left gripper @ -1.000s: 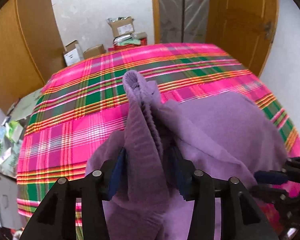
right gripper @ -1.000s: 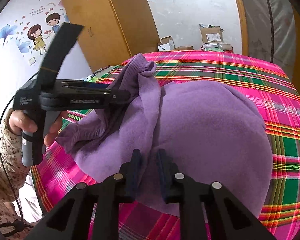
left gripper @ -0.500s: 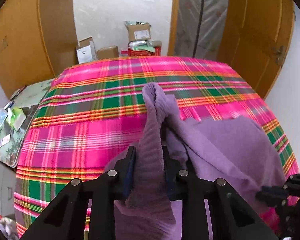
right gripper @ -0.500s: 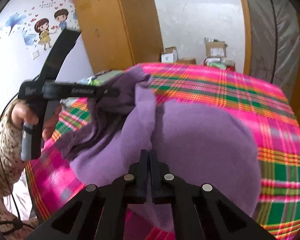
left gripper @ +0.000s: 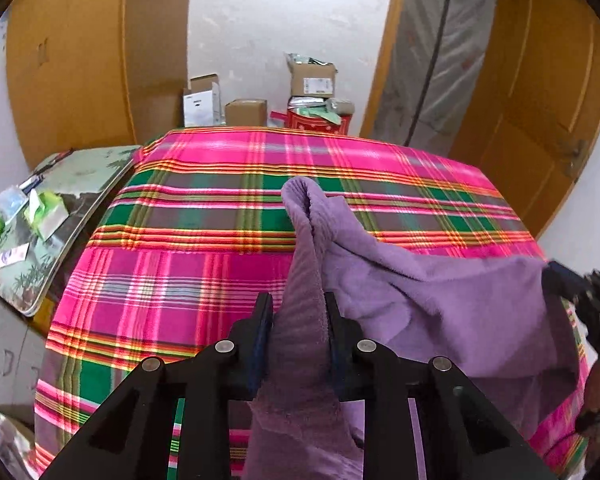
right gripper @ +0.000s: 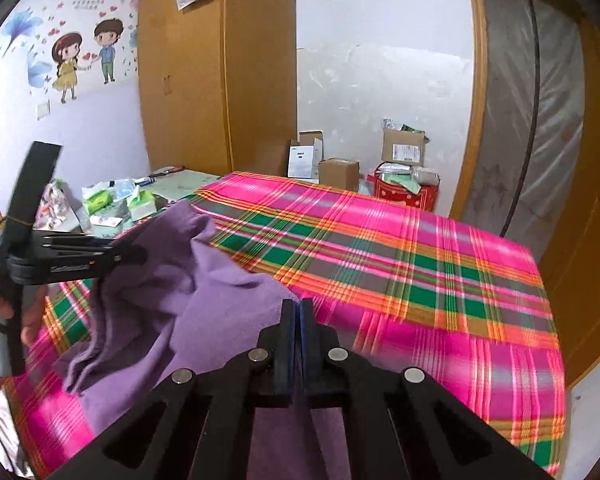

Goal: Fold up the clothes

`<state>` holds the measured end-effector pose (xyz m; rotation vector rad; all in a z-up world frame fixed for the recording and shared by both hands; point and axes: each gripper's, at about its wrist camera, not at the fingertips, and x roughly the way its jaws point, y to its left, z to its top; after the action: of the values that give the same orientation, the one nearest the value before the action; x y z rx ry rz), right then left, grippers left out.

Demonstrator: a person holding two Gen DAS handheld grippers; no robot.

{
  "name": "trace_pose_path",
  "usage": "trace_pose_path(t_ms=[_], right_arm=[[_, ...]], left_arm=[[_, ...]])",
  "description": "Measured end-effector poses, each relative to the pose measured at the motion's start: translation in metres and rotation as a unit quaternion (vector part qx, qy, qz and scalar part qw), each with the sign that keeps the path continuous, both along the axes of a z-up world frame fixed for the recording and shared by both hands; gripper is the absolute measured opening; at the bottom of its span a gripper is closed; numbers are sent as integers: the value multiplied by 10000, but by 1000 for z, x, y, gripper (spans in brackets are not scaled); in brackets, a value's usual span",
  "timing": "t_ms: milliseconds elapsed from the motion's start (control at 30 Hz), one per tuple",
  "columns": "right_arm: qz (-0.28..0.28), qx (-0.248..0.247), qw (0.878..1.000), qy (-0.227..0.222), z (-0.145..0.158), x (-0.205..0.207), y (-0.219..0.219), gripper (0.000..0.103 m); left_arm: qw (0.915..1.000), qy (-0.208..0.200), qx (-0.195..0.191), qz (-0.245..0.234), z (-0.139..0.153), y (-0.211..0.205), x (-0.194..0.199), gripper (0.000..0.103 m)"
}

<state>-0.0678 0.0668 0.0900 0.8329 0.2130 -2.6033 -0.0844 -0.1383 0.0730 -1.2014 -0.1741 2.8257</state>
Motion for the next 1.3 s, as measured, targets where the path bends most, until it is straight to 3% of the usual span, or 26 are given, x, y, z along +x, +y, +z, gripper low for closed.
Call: trace_pose_path(t_ms=[400, 467, 500, 733, 1100, 1300], right_arm=[[-97, 568, 9981, 215, 14, -69, -40, 2], [-147, 694, 9972, 244, 13, -81, -48, 2], [-172, 749, 9967, 252, 12, -87, -51, 2], [-345, 791, 9962, 130, 2, -126, -67, 2], [-555, 865, 9946, -169, -14, -176, -93, 2], [-501, 899, 9915, -796, -38, -194, -102, 2]], left_arm=[[9980, 98, 294, 549, 0, -49, -7, 25], [9975, 86, 324, 620, 0, -55, -9, 23], [9973, 74, 309, 659, -1, -58, -10, 13], [9963, -55, 328, 795, -12, -76, -20, 13], [9941, -267, 400, 973, -30, -99, -39, 13], [9925, -453, 407, 1059, -43, -112, -49, 13]])
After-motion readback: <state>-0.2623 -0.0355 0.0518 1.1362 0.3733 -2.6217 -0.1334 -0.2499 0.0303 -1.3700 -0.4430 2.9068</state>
